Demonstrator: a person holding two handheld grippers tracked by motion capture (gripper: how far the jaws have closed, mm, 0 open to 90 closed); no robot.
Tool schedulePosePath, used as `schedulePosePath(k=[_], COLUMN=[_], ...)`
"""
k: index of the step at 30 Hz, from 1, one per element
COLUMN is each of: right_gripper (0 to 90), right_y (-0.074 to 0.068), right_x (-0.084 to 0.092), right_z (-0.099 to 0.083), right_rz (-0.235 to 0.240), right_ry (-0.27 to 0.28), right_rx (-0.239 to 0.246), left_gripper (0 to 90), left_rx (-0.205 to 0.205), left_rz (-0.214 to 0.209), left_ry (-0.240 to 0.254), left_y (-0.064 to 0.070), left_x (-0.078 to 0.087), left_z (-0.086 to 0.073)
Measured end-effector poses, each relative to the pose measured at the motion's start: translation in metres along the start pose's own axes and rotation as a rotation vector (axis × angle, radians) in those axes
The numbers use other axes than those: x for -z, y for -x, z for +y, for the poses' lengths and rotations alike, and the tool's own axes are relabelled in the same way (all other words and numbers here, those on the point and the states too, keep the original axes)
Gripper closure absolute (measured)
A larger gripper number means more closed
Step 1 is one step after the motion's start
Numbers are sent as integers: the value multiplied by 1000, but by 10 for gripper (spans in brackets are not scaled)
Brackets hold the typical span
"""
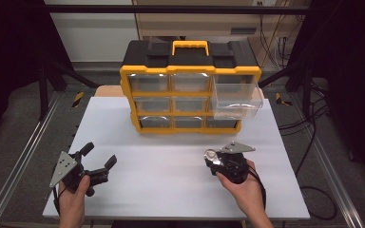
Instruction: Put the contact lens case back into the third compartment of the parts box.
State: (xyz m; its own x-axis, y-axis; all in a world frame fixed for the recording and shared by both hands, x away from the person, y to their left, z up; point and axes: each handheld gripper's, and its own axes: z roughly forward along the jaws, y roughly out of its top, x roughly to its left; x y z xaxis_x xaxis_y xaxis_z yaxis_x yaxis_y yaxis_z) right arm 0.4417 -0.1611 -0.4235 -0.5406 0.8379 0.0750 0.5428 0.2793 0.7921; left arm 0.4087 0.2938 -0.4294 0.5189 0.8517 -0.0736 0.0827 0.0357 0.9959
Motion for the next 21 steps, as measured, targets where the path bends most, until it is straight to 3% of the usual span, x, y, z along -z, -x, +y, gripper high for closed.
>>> schedulePosePath(k=[6,9,21], right_gripper=[492,492,493], right_y=[19,34,68], right_x=[11,22,57], right_z=[-2,-4,-8], right_rz=[-37,-62,-124], right_ry=[18,51,136], right_rx=[-40,-68,-159], left_gripper=[11,12,12], left_rx=[-15,-26,-14], left_rz=[6,6,4], left_ry=[-8,-20,6], left_y=[-4,-3,0], left_x=[-10,-16,-2], left_z=[-1,-2,1])
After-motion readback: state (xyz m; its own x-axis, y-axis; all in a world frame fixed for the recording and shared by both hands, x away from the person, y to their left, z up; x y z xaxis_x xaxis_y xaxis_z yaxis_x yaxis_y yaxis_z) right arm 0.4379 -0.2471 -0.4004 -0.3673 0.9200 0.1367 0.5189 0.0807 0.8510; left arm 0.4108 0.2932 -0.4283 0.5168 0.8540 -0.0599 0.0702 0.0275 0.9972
